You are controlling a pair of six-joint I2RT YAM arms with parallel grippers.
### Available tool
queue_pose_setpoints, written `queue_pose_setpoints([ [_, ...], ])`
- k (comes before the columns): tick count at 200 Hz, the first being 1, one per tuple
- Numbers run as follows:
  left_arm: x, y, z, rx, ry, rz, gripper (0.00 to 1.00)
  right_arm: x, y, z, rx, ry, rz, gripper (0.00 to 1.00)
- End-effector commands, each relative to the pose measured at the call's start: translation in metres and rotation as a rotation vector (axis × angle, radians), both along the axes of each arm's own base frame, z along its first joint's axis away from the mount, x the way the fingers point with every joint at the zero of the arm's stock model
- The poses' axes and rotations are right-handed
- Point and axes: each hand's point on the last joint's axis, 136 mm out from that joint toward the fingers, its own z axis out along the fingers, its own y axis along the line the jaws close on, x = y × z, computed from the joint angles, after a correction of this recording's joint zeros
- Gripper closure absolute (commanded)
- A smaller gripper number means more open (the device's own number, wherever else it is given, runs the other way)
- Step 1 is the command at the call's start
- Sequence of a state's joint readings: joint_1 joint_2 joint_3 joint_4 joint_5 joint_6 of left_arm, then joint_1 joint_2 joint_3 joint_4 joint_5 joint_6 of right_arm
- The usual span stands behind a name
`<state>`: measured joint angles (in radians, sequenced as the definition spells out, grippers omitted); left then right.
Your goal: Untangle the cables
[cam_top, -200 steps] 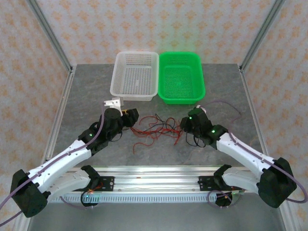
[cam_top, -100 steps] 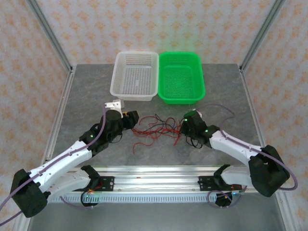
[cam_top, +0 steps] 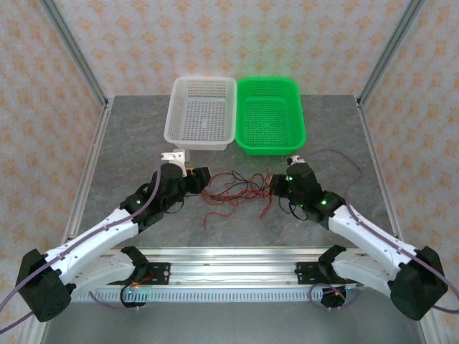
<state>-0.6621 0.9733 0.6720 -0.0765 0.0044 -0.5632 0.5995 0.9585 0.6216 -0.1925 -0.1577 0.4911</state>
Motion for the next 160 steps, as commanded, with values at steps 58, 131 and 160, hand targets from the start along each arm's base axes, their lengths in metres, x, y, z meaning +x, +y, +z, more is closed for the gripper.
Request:
queue_pose_setpoints([
  [58,0.001,-0.081,0.051,0.027,-0.186,-0.273,0.47,-0.025,0.048,0.104,0.075,-0.343,0.415,1.00],
  [131,-0.001,-0.140,0.047,0.044,-0.323,-0.436,0.47,-0.039,0.058,0.146,0.197,-0.425,0.482,1.00],
  [160,0.006,-0.153,0.020,0.085,-0.292,-0.442,0.47,-0.034,0.056,0.153,0.239,-0.406,0.434,1.00],
])
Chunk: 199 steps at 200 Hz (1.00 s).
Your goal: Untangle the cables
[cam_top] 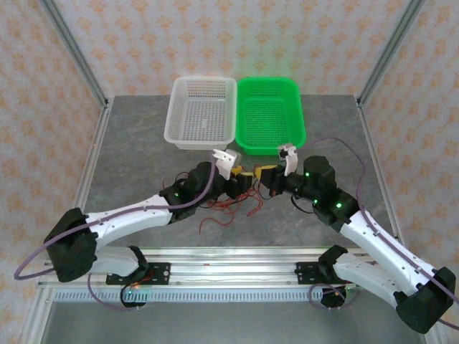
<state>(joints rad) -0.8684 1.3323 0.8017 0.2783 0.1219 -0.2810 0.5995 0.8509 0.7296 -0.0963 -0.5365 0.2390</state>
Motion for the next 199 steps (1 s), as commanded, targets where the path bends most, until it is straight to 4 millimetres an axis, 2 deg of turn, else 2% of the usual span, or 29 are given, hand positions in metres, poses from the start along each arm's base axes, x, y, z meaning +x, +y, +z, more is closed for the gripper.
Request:
queue_pose_setpoints([
  [1,0.008,-0.016,0.010,-0.016,-0.070,-0.023,0.47,0.001,0.003,0.045,0.110,-0.063,-0.007,1.00],
  [33,0.016,-0.027,-0.024,0.027,-0.019,-0.019,0.47,0.004,-0.002,0.045,0.123,-0.040,-0.045,1.00],
  [65,0.030,-0.035,-0.048,0.045,0.017,0.021,0.47,0.000,-0.004,0.053,0.143,-0.044,-0.045,1.00],
  [91,0.045,-0.036,-0.066,0.061,0.038,0.093,0.57,-0.004,-0.010,0.062,0.150,-0.057,-0.060,1.00],
  [115,0.056,-0.032,-0.087,0.091,0.063,0.161,0.65,-0.008,-0.018,0.075,0.165,-0.075,-0.089,1.00],
  [164,0.062,-0.017,-0.139,0.153,0.133,0.262,0.69,-0.010,-0.041,0.109,0.197,-0.109,-0.190,1.00],
  [199,0.058,-0.008,-0.161,0.173,0.160,0.287,0.70,-0.007,-0.055,0.143,0.213,-0.152,-0.266,1.00],
])
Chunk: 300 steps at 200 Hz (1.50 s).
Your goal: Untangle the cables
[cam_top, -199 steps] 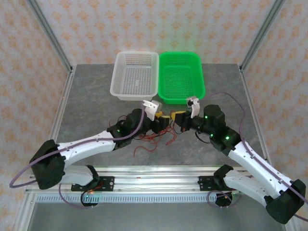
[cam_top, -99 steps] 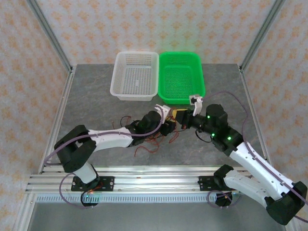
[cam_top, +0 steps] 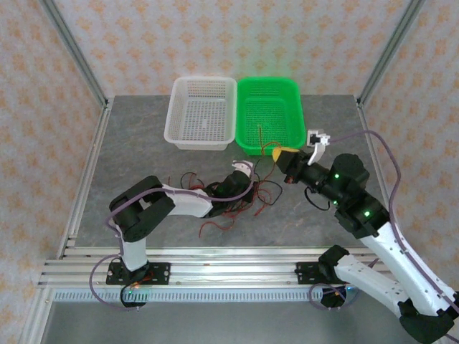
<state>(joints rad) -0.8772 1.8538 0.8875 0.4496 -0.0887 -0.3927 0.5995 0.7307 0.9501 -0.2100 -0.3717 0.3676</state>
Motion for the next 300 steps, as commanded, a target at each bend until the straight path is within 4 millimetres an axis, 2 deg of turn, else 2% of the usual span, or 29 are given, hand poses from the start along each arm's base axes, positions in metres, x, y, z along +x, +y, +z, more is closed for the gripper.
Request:
queue_pose_setpoints([
  [1,0.002,0.010,-0.009,-0.006,-0.006,0.058,0.70,0.002,-0.016,0.033,0.029,-0.042,-0.086,1.00],
  [73,-0.010,0.027,-0.025,0.000,0.004,0.068,0.70,0.011,-0.053,0.135,0.019,-0.208,-0.293,1.00],
  [126,-0.011,0.028,-0.024,-0.018,0.000,0.067,0.69,0.019,-0.061,0.193,0.015,-0.313,-0.371,1.00],
  [157,-0.008,0.020,-0.001,-0.034,-0.021,0.047,0.61,0.034,-0.064,0.214,-0.015,-0.364,-0.443,1.00],
  [193,-0.003,0.012,0.065,-0.064,-0.099,0.026,0.49,0.062,-0.060,0.235,-0.061,-0.446,-0.512,1.00],
  [198,-0.003,0.011,0.076,-0.072,-0.113,0.020,0.48,0.075,-0.053,0.231,-0.083,-0.440,-0.514,1.00],
  [222,-0.008,0.013,0.117,-0.100,-0.162,0.010,0.45,0.107,-0.040,0.232,-0.121,-0.454,-0.535,1.00],
  [254,-0.019,0.030,0.146,-0.131,-0.195,0.029,0.44,0.154,-0.026,0.219,-0.196,-0.437,-0.567,1.00],
  [285,-0.033,0.054,0.161,-0.166,-0.213,0.065,0.42,0.204,-0.022,0.179,-0.291,-0.370,-0.608,1.00],
  [300,-0.040,0.065,0.168,-0.192,-0.218,0.078,0.42,0.228,-0.030,0.158,-0.325,-0.337,-0.638,1.00],
])
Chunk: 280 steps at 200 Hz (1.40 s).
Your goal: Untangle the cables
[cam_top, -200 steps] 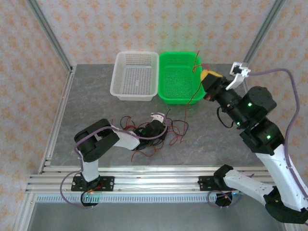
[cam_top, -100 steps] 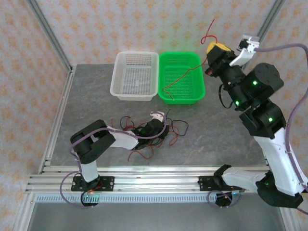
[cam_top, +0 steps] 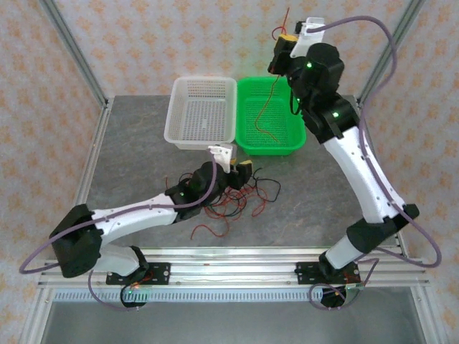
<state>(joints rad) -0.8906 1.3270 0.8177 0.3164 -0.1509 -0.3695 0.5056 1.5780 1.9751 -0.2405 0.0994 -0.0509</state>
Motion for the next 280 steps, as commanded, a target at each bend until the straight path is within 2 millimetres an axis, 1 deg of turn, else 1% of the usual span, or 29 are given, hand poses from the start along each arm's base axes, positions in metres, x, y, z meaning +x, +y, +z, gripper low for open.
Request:
queue_pose_setpoints([
  [1,-0.011,0.022,-0.005,0.015,0.023,0.044,0.42,0.025,-0.022,-0.005,-0.020,-0.016,-0.085,1.00],
  [19,-0.020,0.032,0.003,-0.026,0.020,0.041,0.39,0.052,-0.032,-0.029,-0.036,0.023,-0.122,1.00],
  [33,-0.030,0.037,0.006,-0.075,0.022,0.020,0.32,0.071,-0.039,-0.046,-0.049,0.054,-0.143,1.00],
  [45,-0.038,0.038,0.010,-0.126,0.015,-0.022,0.27,0.087,-0.041,-0.065,-0.058,0.089,-0.146,1.00],
  [62,-0.047,0.042,0.012,-0.198,0.019,-0.061,0.14,0.107,-0.041,-0.096,-0.073,0.149,-0.145,1.00],
  [67,-0.049,0.043,0.012,-0.212,0.023,-0.070,0.09,0.113,-0.040,-0.107,-0.081,0.171,-0.143,1.00],
  [72,-0.050,0.044,0.012,-0.225,0.025,-0.077,0.02,0.117,-0.038,-0.117,-0.090,0.189,-0.141,1.00],
  [99,-0.053,0.054,0.013,-0.242,0.027,-0.070,0.01,0.138,-0.029,-0.176,-0.132,0.298,-0.119,1.00],
  [115,-0.054,0.059,0.016,-0.258,0.020,-0.068,0.01,0.148,-0.026,-0.217,-0.166,0.384,-0.115,1.00],
  [147,-0.056,0.065,0.018,-0.311,0.018,-0.069,0.01,0.157,-0.026,-0.290,-0.202,0.554,-0.138,1.00],
  [168,-0.056,0.066,0.016,-0.325,0.026,-0.075,0.01,0.159,-0.025,-0.333,-0.204,0.652,-0.145,1.00],
  [190,-0.054,0.068,0.015,-0.319,0.041,-0.066,0.01,0.160,-0.023,-0.371,-0.199,0.741,-0.148,1.00],
  [201,-0.053,0.069,0.015,-0.311,0.049,-0.057,0.01,0.159,-0.021,-0.387,-0.196,0.778,-0.145,1.00],
  [223,-0.051,0.073,0.014,-0.289,0.063,-0.028,0.01,0.157,-0.017,-0.411,-0.182,0.836,-0.130,1.00],
  [258,-0.047,0.081,0.010,-0.275,0.114,0.036,0.04,0.153,-0.009,-0.437,-0.145,0.908,-0.097,1.00],
  [273,-0.046,0.083,0.006,-0.261,0.133,0.051,0.05,0.151,-0.005,-0.443,-0.129,0.928,-0.083,0.91],
  [280,-0.046,0.083,0.005,-0.257,0.143,0.058,0.06,0.150,-0.004,-0.443,-0.120,0.934,-0.076,0.83],
])
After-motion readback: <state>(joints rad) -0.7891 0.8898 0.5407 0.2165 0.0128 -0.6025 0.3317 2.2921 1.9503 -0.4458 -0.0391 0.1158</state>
